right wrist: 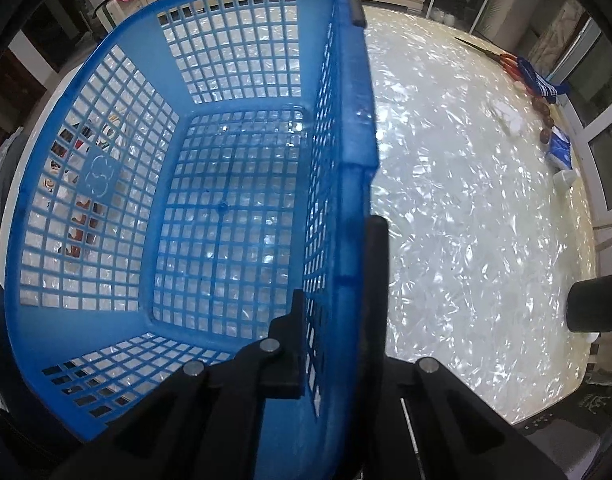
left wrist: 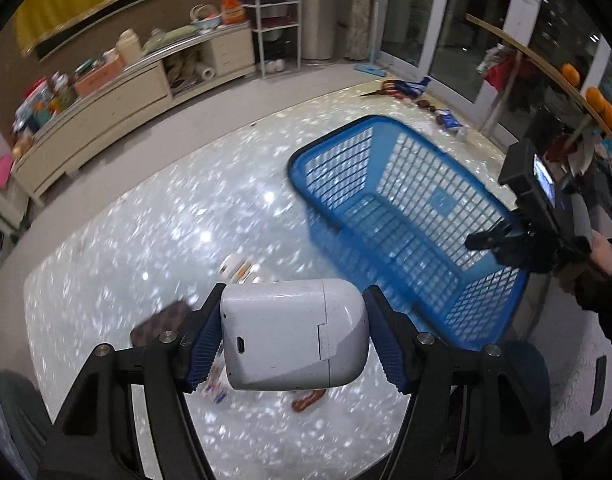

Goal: Organize rigid objects
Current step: 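Carry the earbud case over the basket and open the left gripper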

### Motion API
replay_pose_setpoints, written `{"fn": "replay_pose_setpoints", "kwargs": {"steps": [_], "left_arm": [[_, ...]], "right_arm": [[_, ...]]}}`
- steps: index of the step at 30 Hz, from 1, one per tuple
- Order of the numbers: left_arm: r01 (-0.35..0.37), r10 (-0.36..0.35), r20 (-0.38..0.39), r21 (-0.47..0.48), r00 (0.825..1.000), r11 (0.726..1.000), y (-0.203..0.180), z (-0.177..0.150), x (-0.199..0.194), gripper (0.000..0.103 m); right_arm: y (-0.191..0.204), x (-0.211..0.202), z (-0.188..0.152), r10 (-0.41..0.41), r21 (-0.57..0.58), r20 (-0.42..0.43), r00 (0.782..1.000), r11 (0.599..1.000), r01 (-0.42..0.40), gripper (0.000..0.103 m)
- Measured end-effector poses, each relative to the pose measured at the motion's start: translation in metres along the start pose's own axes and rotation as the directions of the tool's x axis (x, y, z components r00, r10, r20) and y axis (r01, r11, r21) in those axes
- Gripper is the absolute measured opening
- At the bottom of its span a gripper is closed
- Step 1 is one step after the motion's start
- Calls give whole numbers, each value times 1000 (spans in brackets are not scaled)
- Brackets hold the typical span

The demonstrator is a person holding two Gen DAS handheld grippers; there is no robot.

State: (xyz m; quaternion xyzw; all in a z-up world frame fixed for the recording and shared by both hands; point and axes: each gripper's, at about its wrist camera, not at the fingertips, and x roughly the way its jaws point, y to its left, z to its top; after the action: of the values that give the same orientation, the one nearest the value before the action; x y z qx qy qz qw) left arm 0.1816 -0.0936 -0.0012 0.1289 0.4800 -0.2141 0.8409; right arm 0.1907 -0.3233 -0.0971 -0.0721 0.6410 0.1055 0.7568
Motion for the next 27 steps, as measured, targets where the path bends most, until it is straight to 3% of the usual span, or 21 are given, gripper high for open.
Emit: {"fn": "replay_pose_setpoints", "kwargs": {"steps": [15, 23, 27], "left_arm": [[40, -52, 47, 240, 998, 970, -58, 58, 59, 71], [90, -88, -21, 269, 996, 959, -72, 84, 111, 71], [95, -77, -65, 346, 995, 934, -82, 87, 133, 71]], "right_arm": [[-10, -2, 0, 17, 38, 0, 1000, 999, -17, 3], [-17, -3, -1, 40, 57, 10, 999, 998, -40, 3], [-20, -2, 0, 46, 63, 15, 999, 997, -47, 3]]}}
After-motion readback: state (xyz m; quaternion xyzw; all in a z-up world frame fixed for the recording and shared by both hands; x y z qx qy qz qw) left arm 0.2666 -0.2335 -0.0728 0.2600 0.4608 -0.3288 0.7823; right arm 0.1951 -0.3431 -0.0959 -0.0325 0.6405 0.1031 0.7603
